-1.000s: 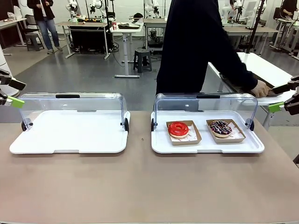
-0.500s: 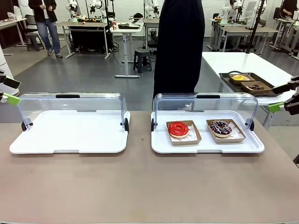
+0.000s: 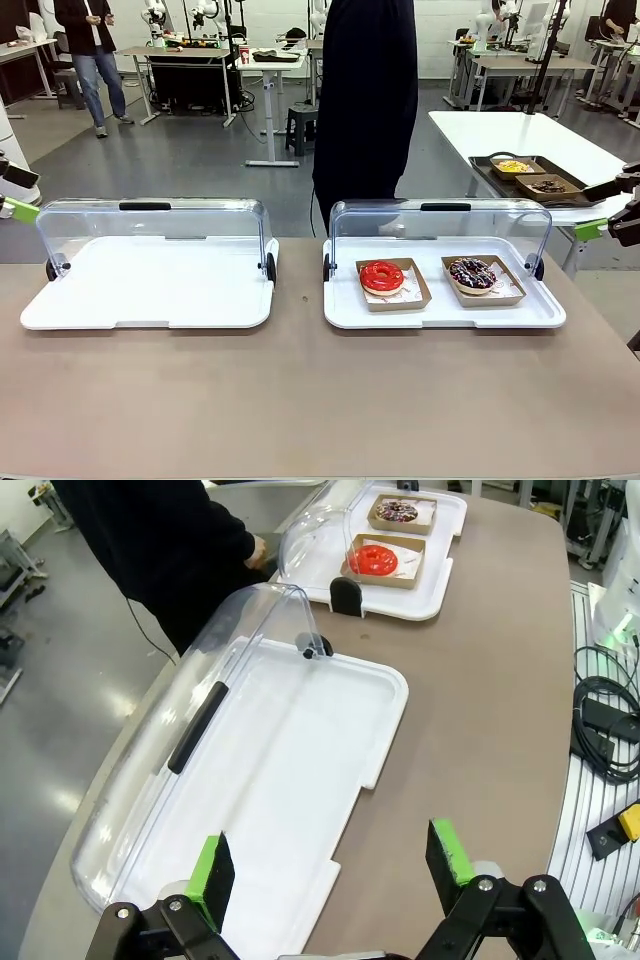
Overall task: Provide the desired donut to the person.
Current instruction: Place the picked Paper togo box onto the Handle tray extended by the person.
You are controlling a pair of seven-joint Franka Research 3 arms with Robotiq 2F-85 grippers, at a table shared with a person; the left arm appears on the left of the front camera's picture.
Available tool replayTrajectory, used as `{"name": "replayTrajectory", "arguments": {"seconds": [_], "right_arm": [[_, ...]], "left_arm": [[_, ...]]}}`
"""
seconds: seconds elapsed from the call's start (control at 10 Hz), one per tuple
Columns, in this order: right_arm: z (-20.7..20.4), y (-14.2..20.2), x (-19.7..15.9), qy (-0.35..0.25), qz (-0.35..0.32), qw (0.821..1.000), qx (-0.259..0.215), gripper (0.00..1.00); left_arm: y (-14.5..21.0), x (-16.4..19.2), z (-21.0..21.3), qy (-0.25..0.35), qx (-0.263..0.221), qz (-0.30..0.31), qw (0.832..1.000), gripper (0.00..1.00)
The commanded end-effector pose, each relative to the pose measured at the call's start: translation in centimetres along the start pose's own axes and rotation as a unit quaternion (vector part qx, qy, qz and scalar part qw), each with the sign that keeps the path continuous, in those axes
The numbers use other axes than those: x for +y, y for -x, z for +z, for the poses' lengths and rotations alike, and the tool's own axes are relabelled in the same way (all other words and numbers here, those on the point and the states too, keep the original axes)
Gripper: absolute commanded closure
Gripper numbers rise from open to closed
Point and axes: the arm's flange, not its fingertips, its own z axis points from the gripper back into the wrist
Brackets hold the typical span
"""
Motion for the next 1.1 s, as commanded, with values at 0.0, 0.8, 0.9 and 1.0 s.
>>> {"name": "replayTrajectory", "arguments": {"seconds": [0.0,0.8,0.9,1.0], "right_arm": [[-0.2,0.0,-0.2,-0.005,0.003,1.000,-0.011,0.00],[-0.2,0.0,-0.2,-0.005,0.003,1.000,-0.011,0.00],[-0.2,0.0,-0.2,-0.005,0.003,1.000,-0.011,0.00],[-0.2,0.0,-0.2,-0.005,0.003,1.000,-0.011,0.00]], "left_arm": [[-1.0,0.2,-0.7,0.019,0.015,-0.001,1.000,0.00],[0.0,0.0,0.0,0.000,0.000,0.000,1.000,0.00],[0.0,0.0,0.0,0.000,0.000,0.000,1.000,0.00],[0.0,0.0,0.0,0.000,0.000,0.000,1.000,0.00]]}}
